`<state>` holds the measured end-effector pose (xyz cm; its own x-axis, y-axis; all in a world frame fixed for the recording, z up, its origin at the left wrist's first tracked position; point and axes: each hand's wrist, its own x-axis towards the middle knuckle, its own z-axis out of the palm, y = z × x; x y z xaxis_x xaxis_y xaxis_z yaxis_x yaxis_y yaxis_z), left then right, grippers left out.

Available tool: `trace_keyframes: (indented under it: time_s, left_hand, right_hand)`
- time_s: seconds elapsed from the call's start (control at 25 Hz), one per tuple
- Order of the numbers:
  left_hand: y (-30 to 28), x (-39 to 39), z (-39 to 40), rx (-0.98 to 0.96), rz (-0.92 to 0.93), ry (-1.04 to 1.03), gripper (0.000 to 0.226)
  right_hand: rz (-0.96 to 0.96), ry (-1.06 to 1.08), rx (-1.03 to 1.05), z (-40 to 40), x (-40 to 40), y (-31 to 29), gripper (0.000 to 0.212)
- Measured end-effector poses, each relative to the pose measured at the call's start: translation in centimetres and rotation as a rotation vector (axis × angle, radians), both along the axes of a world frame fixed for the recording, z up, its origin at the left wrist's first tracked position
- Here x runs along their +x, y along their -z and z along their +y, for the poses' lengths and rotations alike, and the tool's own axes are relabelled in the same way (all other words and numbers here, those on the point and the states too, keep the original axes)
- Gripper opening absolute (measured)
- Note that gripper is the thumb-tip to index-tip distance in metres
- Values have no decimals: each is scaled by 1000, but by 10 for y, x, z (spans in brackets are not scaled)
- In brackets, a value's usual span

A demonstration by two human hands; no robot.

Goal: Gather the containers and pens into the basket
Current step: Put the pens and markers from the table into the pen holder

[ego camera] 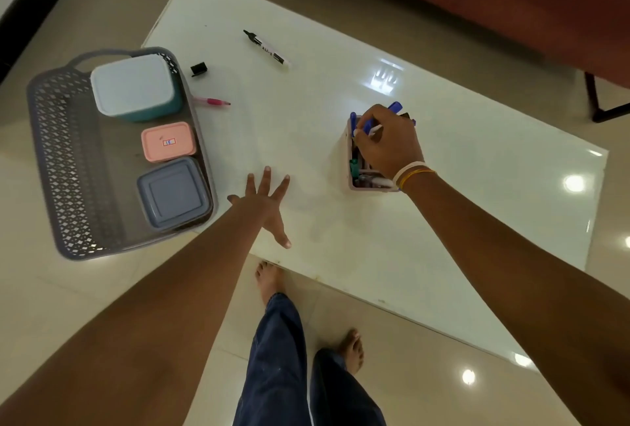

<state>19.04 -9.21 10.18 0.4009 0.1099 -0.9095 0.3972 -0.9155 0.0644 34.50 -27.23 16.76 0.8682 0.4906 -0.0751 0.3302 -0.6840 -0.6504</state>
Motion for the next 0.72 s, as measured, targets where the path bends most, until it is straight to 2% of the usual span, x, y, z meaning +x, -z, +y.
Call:
trace_keyframes:
  time_s: [0.16,0.28,0.36,0.44,0.52,0.56,0.64,0.72]
  left_hand:
    - [-6,6,4,-62,28,-23,141]
    - [-13,10,23,-216,19,-144,119]
    - [-22,17,44,-331,-12,-290,99]
    - [-27,31,63,-385,-103,-518,76]
    - [-24,48,79,-319,-276,-761,51]
    - [-21,54,85,-237,-381,-823,45]
    - [-11,57,94,-129,-512,-756,57]
    - [5,53,95,-114,-409,-415,92]
  right_hand:
    - [-214,49,71,19,-1,-9,8]
    - [-294,-3,86,54,5,-14,10]
    - [-281,-71,69,86,12,-13,11]
    - [-208,-123,9,120,20,-5,13]
    - [-83,-129,-65,153,32,10,17]
    - [-29,-112,-101,168,39,20,19]
    - [16,-78,-192,195,53,39,26]
    - [29,-41,-293,220,71,56,35]
